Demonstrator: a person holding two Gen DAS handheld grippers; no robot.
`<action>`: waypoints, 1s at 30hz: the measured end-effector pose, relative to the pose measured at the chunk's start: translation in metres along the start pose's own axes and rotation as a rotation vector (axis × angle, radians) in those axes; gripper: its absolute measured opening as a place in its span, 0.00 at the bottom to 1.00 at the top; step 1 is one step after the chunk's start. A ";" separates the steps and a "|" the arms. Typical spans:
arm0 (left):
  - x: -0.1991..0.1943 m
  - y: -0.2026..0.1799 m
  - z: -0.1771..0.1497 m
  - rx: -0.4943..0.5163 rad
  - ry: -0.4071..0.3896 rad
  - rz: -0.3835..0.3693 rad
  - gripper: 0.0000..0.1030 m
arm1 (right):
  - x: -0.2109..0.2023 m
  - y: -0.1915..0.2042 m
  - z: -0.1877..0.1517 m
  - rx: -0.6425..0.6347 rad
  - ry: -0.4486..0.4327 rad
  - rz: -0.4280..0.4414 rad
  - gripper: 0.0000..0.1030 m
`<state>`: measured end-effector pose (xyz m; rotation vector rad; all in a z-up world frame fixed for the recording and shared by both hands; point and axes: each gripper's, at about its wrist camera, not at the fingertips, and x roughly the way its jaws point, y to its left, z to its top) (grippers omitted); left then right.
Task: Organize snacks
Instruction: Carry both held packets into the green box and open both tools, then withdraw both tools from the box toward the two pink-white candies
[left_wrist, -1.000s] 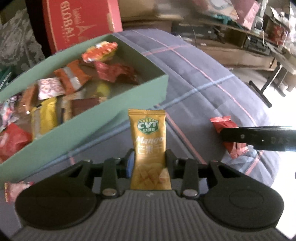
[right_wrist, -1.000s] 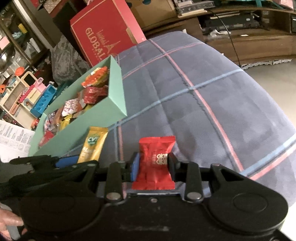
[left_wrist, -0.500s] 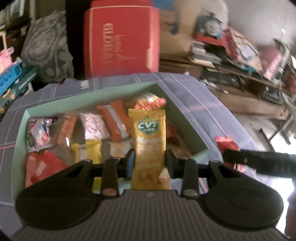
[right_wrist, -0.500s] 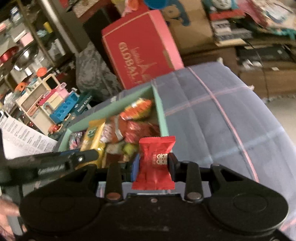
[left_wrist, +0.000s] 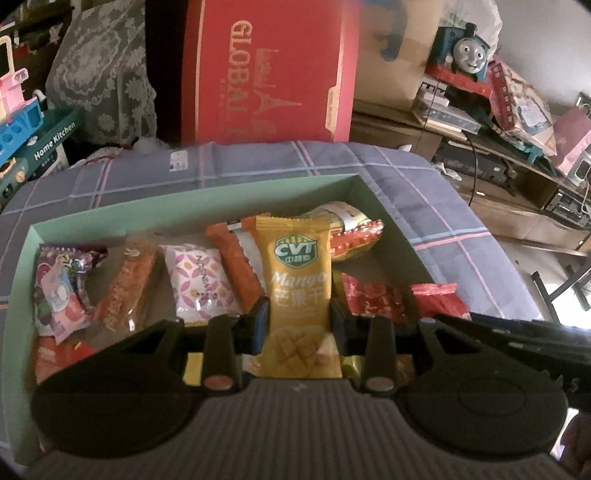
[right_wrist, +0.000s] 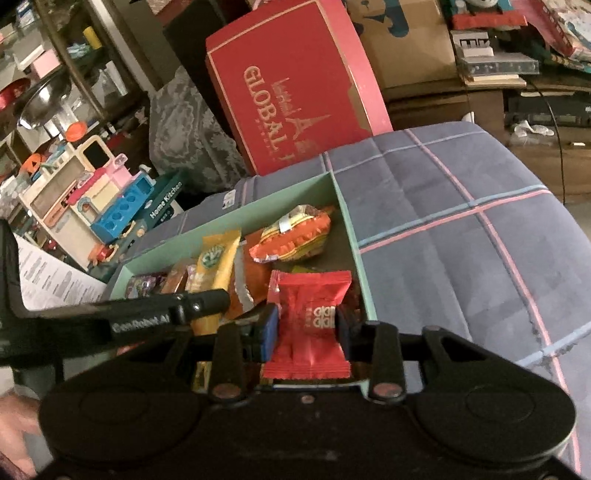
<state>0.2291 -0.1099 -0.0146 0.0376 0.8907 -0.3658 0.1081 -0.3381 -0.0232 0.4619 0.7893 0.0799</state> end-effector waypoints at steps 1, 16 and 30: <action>0.004 0.000 0.001 -0.003 0.005 0.002 0.35 | 0.003 0.000 0.002 0.009 -0.004 0.002 0.36; -0.001 0.004 -0.012 -0.008 -0.007 0.079 1.00 | -0.008 -0.005 0.002 0.039 -0.051 -0.037 1.00; -0.060 0.007 -0.037 -0.022 -0.034 0.073 1.00 | -0.047 0.024 -0.015 -0.006 -0.060 -0.037 1.00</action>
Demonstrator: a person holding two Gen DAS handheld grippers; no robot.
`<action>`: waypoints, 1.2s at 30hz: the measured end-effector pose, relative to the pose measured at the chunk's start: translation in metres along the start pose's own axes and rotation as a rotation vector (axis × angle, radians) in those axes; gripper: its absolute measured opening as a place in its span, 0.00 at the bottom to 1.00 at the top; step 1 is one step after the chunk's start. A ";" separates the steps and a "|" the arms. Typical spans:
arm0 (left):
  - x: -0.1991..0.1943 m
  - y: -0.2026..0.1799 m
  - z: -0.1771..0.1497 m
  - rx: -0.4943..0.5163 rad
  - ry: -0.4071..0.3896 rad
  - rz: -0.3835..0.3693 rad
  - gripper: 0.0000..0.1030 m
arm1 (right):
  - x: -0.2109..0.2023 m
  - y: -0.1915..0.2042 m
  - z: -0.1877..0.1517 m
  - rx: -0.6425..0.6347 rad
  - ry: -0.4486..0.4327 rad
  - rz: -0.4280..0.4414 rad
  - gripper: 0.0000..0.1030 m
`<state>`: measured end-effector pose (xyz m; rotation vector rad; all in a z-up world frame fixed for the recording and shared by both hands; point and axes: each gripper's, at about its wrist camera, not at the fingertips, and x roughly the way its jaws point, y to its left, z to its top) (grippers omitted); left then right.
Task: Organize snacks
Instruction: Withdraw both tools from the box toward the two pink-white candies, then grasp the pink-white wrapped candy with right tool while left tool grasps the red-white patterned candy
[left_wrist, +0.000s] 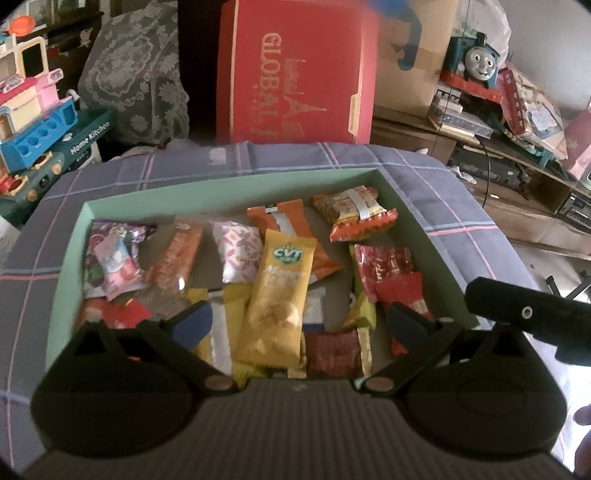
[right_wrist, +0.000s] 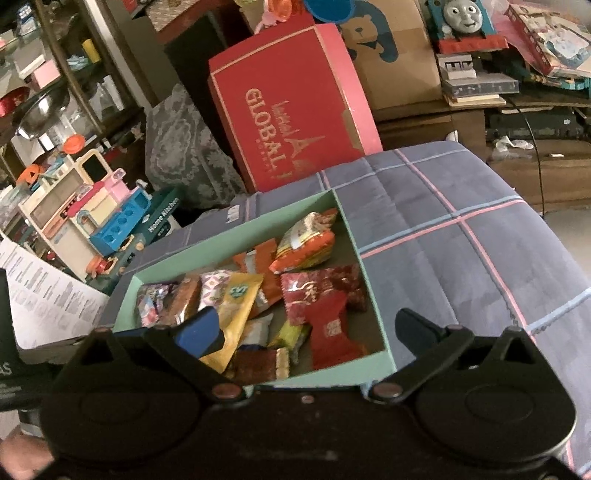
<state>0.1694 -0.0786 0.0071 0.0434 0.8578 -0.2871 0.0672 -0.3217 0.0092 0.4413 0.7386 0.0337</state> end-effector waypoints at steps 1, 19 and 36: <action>-0.005 0.001 -0.003 -0.001 -0.002 -0.001 1.00 | -0.003 0.003 -0.002 -0.004 0.000 0.003 1.00; -0.066 0.086 -0.097 -0.045 -0.003 0.052 1.00 | -0.004 0.081 -0.062 -0.108 0.136 0.083 1.00; -0.049 0.156 -0.135 -0.163 0.010 0.066 0.68 | 0.047 0.118 -0.095 -0.105 0.304 0.122 1.00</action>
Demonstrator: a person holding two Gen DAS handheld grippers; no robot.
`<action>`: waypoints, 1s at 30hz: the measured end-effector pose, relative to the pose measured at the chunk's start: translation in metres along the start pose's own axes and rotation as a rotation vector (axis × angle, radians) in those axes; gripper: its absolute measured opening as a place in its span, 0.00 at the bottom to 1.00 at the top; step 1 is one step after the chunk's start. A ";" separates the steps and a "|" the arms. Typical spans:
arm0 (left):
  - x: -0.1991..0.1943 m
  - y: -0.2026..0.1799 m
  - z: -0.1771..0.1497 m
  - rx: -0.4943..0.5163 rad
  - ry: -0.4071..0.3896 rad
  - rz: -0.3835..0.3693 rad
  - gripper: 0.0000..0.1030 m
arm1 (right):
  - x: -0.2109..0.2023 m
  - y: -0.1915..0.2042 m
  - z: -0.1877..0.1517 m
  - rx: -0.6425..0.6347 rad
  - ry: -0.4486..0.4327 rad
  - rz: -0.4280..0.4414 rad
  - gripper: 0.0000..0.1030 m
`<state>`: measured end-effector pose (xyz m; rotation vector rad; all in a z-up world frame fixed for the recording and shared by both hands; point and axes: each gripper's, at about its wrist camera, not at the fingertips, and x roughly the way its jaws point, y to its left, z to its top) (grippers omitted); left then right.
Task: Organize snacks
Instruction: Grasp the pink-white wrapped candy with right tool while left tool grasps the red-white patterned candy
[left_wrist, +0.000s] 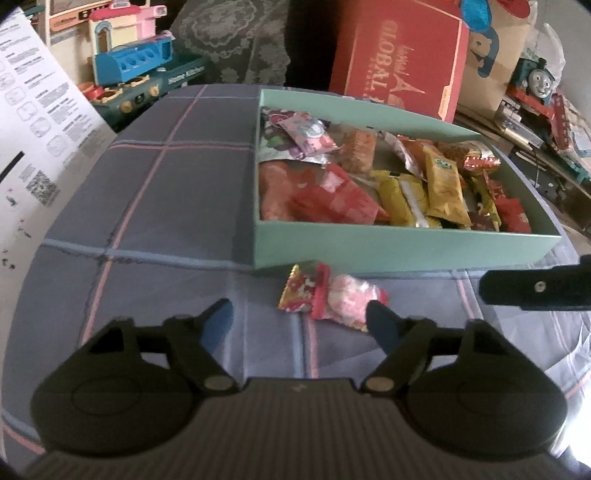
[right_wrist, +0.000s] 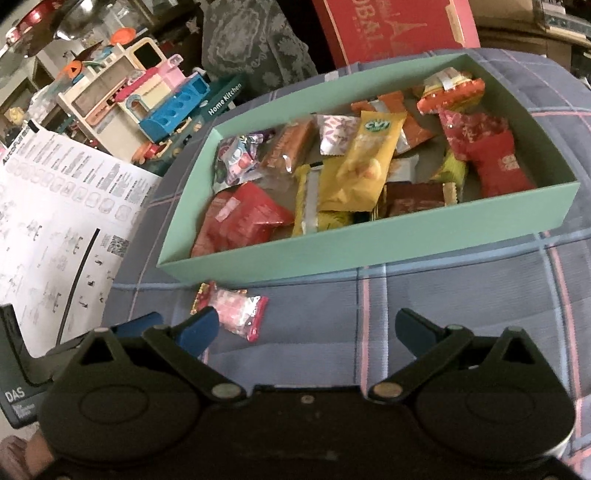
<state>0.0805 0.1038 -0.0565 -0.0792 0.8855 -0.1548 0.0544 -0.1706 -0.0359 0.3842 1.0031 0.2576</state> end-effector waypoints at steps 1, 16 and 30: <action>0.002 -0.001 0.001 0.002 -0.002 -0.010 0.65 | 0.002 -0.002 0.001 0.006 0.004 -0.001 1.00; 0.021 -0.045 -0.014 0.096 0.064 -0.193 0.48 | 0.026 -0.010 0.002 0.026 0.037 -0.006 1.00; 0.012 0.023 -0.008 -0.076 0.041 -0.025 0.54 | 0.056 0.049 0.006 -0.278 0.024 0.041 0.70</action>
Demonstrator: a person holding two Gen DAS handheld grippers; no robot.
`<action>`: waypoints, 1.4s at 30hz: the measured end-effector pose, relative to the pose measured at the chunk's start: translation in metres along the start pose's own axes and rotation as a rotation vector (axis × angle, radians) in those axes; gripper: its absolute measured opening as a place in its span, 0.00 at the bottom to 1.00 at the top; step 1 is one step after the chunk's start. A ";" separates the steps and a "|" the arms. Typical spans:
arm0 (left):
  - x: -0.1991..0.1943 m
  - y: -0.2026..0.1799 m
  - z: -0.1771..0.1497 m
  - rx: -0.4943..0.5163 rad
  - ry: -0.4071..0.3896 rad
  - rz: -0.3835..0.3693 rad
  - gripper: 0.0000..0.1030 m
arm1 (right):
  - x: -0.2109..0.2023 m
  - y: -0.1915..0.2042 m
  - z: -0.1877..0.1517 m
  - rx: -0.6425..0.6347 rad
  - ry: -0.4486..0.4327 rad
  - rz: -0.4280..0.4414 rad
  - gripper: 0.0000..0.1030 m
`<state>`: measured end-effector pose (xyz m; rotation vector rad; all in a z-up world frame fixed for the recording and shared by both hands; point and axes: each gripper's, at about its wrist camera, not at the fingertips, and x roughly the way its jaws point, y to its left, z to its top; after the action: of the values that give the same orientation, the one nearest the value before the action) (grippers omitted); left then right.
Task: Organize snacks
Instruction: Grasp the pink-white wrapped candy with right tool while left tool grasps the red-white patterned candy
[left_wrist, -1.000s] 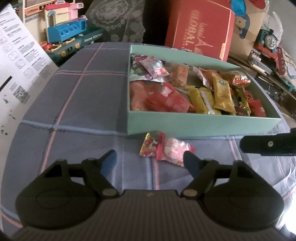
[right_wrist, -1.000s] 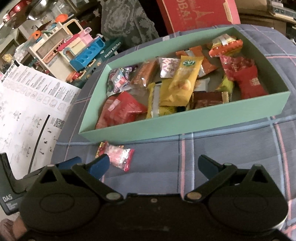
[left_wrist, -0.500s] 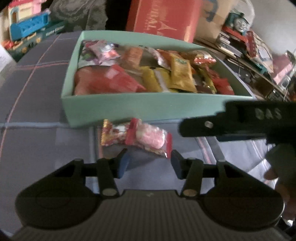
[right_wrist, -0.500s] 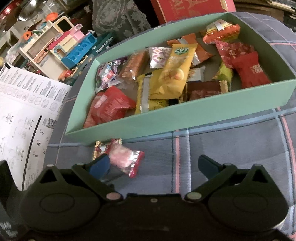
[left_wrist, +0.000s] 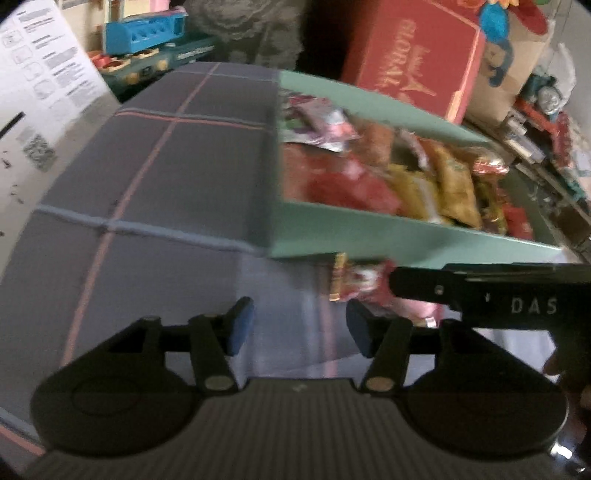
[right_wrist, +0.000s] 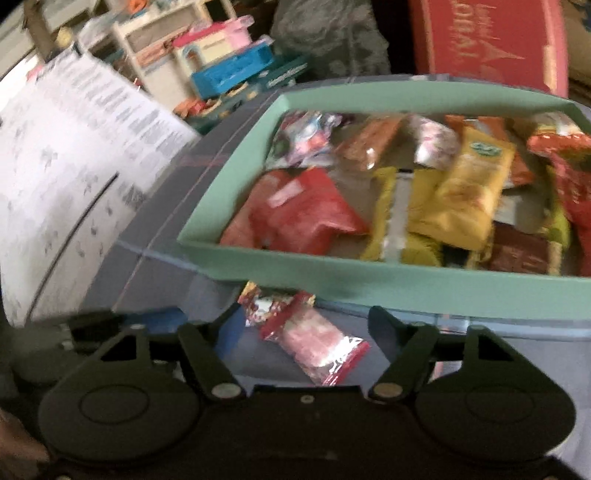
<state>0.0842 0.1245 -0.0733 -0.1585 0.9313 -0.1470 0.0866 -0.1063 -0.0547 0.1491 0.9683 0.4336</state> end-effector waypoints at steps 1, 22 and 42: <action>-0.003 0.004 -0.001 0.006 -0.008 0.010 0.55 | 0.003 0.000 0.000 0.002 0.018 0.010 0.66; 0.009 -0.022 0.011 0.018 0.005 0.025 0.73 | -0.026 -0.010 -0.043 -0.155 -0.009 -0.181 0.29; 0.036 -0.094 0.008 0.175 0.026 0.032 0.64 | -0.051 -0.053 -0.062 0.015 -0.073 -0.136 0.29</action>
<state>0.1064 0.0259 -0.0777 0.0203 0.9418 -0.2008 0.0263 -0.1800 -0.0668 0.1115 0.9044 0.2942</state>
